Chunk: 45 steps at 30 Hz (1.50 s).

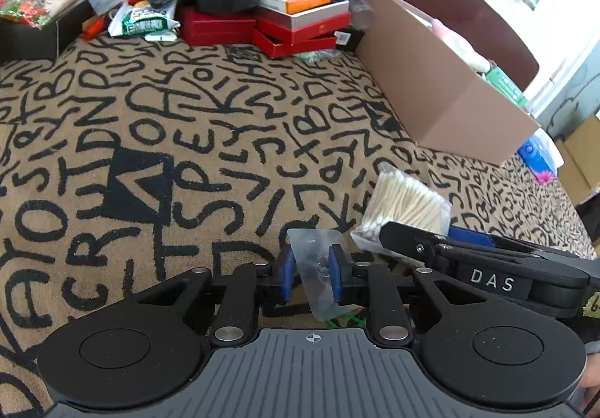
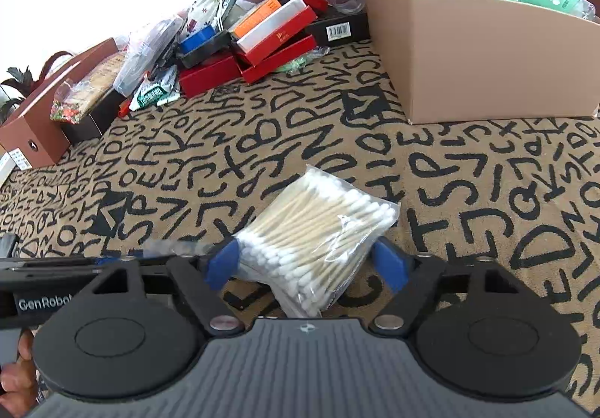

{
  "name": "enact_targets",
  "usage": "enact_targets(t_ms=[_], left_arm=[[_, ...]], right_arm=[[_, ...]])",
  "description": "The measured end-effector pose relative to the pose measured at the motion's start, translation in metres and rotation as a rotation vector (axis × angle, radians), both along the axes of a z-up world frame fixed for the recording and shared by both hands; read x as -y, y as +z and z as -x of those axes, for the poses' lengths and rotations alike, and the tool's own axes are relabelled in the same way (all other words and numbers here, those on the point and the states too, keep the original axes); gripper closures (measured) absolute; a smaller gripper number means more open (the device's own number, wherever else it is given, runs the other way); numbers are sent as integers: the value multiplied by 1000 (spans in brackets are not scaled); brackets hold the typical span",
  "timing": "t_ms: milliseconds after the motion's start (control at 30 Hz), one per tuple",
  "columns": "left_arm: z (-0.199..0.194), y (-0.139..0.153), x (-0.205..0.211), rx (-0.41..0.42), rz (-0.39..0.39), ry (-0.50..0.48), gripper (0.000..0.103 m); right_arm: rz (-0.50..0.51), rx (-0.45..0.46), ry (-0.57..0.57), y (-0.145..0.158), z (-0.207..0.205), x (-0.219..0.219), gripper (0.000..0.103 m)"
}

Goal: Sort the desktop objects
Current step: 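Carry the swab bag and clear packet over the cardboard box with both grippers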

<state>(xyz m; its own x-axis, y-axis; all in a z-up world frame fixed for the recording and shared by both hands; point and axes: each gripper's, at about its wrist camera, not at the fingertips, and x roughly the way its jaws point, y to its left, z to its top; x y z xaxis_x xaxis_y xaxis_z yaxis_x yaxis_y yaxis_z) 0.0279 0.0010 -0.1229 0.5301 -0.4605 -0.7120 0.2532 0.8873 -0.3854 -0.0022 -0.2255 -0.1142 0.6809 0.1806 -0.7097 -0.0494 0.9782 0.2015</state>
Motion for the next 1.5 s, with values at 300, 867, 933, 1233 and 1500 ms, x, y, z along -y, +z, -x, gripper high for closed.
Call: enact_targets(t_ms=[300, 867, 933, 1233, 1500], left_arm=[[-1, 5, 6, 9, 17, -5, 102], [-5, 58, 15, 147, 37, -14, 103], [-10, 66, 19, 164, 41, -21, 103], [-28, 107, 52, 247, 53, -86, 103], [-60, 143, 99, 323, 79, -135, 103]], right_arm=[[32, 58, 50, 4, 4, -10, 56], [25, 168, 54, 39, 15, 6, 72], [30, 190, 53, 46, 16, 9, 73], [47, 298, 14, 84, 15, 34, 74], [73, 414, -57, 124, -6, 78, 74]])
